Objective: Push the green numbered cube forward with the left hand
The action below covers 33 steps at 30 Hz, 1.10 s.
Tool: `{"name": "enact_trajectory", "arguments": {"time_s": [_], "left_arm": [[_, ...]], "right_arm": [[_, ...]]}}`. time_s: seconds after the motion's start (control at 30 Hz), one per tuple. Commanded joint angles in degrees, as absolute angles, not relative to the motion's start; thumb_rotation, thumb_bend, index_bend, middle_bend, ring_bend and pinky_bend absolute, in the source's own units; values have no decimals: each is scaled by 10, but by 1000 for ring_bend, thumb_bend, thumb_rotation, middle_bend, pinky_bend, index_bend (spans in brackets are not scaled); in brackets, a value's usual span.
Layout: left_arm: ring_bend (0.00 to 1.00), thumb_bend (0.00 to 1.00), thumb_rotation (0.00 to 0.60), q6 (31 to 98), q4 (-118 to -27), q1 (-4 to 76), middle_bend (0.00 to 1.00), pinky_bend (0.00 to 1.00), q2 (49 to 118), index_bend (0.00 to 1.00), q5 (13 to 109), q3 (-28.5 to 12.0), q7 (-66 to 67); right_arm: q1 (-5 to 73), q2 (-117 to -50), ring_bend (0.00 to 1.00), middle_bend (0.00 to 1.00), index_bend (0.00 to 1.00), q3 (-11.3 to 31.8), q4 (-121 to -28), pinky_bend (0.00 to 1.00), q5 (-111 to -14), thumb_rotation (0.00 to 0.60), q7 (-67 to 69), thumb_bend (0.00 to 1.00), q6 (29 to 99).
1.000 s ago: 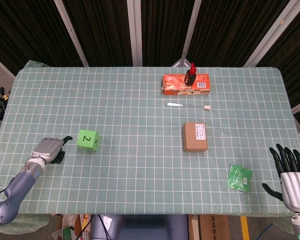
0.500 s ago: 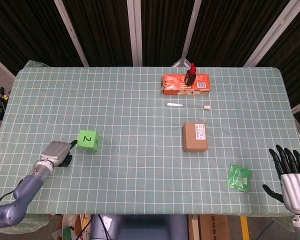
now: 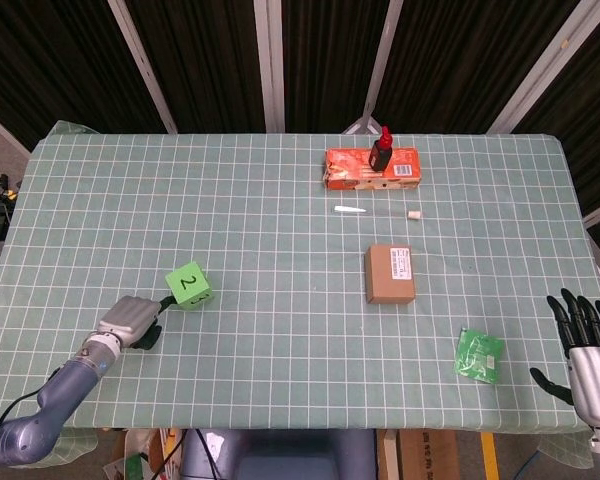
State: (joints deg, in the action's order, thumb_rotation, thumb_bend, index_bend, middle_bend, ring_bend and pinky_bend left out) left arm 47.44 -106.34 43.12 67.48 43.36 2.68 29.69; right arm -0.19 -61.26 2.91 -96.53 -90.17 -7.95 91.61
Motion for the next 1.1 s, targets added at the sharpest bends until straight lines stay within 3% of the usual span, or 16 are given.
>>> {"name": "enact_trajectory", "arguments": {"time_s": [0.03, 0.6, 1.1], "left_arm": [[551, 764, 600, 482, -1080, 437, 734, 666, 678, 152, 438, 34, 308], [551, 754, 600, 582, -1113, 473, 728, 666, 748, 166, 398, 5, 376], [551, 753, 600, 634, -1068, 516, 724, 666, 830, 166, 334, -36, 425]], "right_arm": [[-2, -611, 0, 0, 65, 30, -967, 0, -899, 600, -79, 45, 915], [-2, -603, 0, 0, 65, 33, -970, 0, -891, 600, -61, 45, 911], [-1, -602, 0, 0, 65, 37, -969, 0, -879, 600, -56, 44, 905]]}}
